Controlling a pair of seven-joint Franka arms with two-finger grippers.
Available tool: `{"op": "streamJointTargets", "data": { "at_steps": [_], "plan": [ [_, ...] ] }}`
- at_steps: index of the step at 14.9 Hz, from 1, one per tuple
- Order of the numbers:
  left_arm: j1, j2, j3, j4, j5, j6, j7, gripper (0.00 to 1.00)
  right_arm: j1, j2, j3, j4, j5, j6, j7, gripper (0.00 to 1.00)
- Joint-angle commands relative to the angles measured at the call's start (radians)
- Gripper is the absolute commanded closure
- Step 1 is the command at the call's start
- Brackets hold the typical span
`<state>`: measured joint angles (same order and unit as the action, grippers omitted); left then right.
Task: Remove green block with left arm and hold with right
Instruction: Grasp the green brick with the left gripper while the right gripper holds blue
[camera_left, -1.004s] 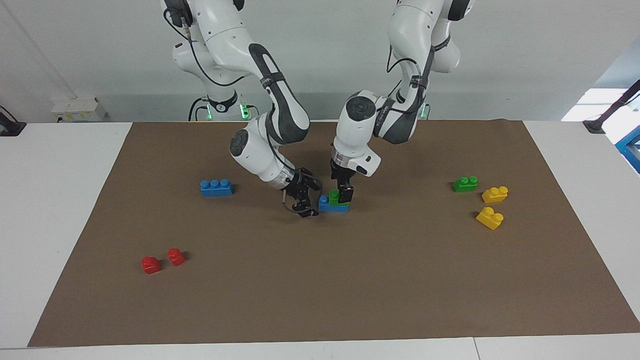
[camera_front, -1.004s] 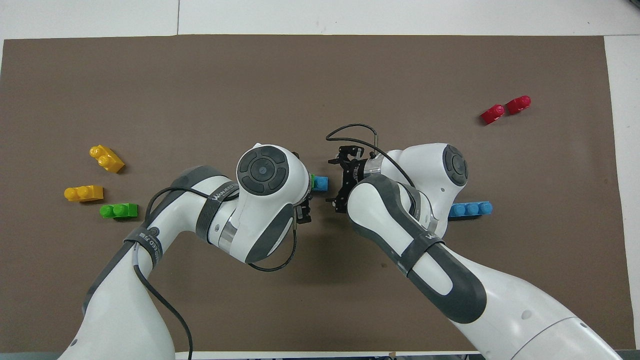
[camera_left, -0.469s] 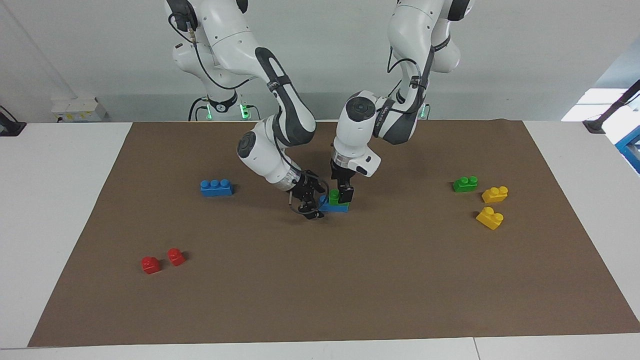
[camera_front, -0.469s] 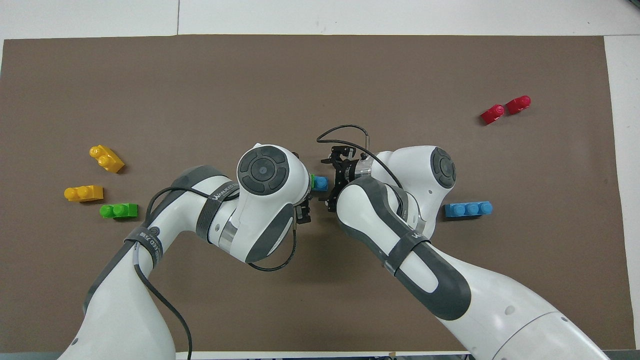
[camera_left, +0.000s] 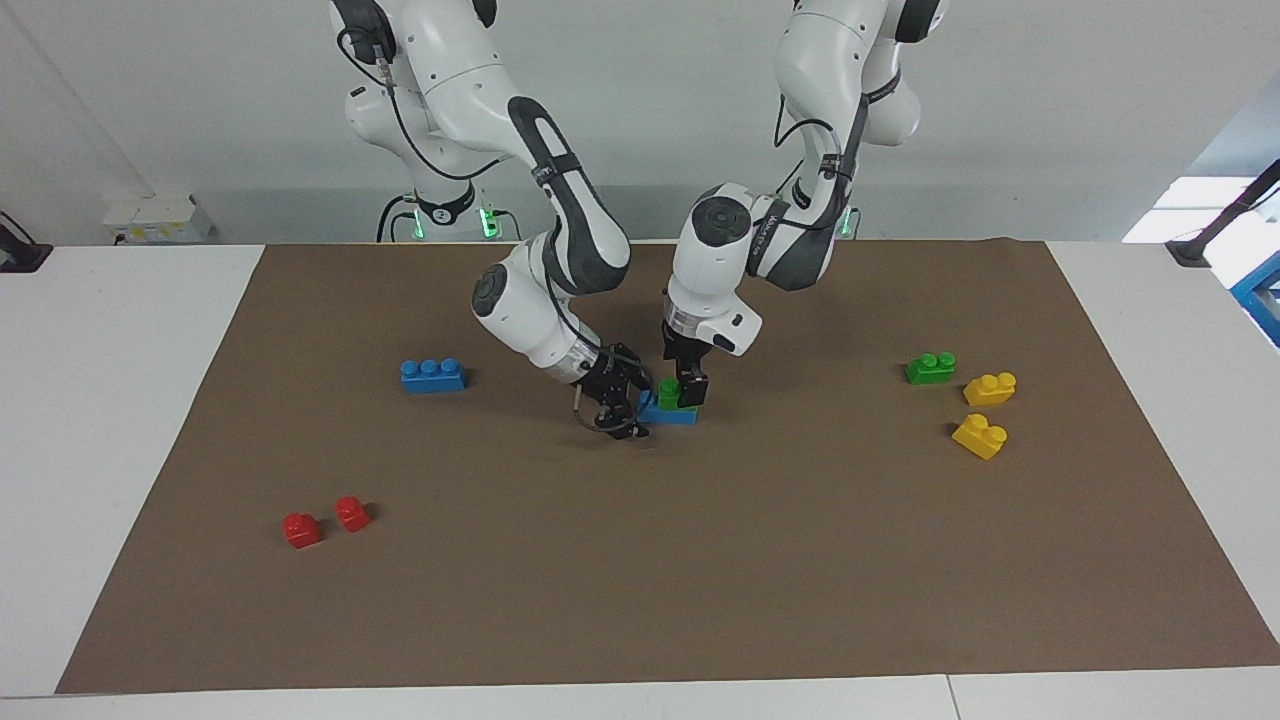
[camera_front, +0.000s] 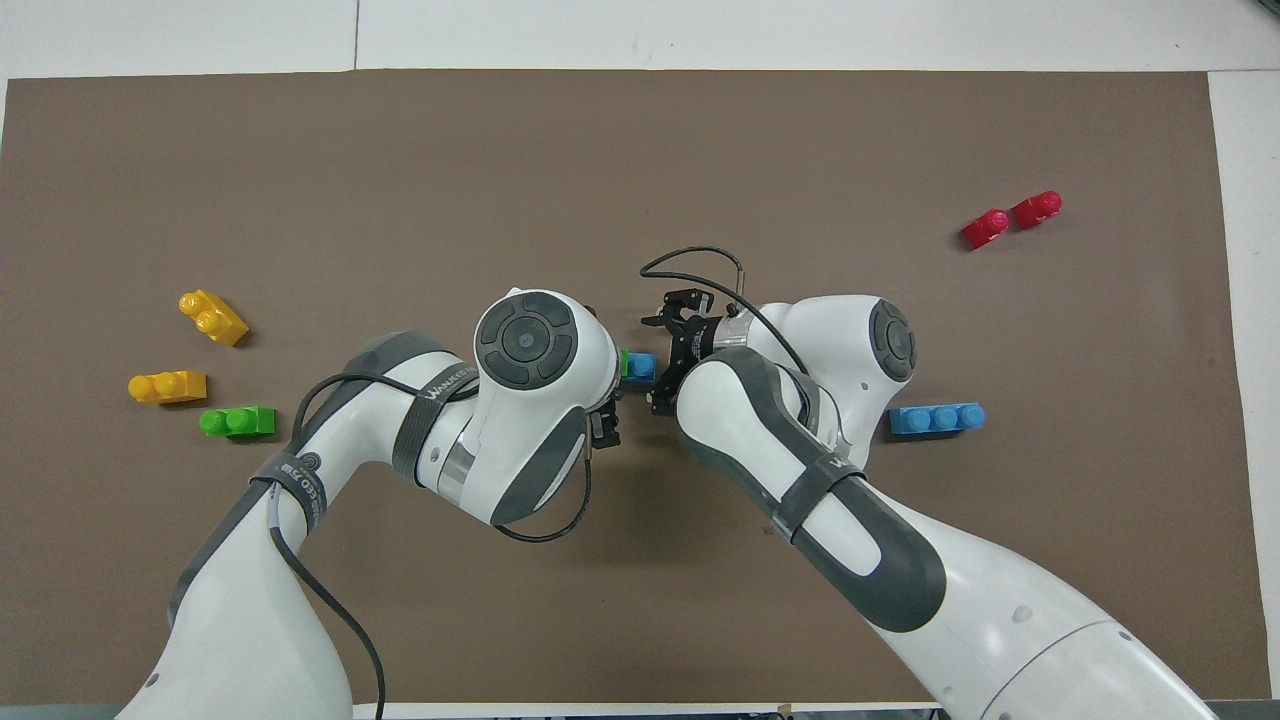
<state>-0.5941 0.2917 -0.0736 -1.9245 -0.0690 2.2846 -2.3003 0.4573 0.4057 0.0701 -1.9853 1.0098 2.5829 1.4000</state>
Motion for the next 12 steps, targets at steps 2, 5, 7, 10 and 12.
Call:
{"op": "streamJointTargets", "data": {
  "at_steps": [2,5,7,10,12],
  "plan": [
    [-0.013,0.0,0.015,-0.005,0.018,0.009,-0.016,0.0,0.009,0.016,0.0,0.014,0.036,0.031,-0.042,0.26],
    [-0.012,0.0,0.015,-0.011,0.018,0.013,-0.016,0.0,0.011,0.016,0.0,0.013,0.036,0.031,-0.067,0.42],
    [-0.012,0.0,0.015,-0.011,0.018,0.013,-0.016,0.0,0.012,0.016,0.0,0.013,0.036,0.031,-0.068,0.54],
    [-0.012,0.0,0.015,-0.011,0.018,0.016,-0.016,0.0,0.011,0.016,0.002,0.013,0.036,0.028,-0.082,0.86],
    [-0.012,0.0,0.015,-0.011,0.018,0.016,-0.018,0.0,0.012,0.016,0.002,0.014,0.036,0.026,-0.084,1.0]
  ]
}}
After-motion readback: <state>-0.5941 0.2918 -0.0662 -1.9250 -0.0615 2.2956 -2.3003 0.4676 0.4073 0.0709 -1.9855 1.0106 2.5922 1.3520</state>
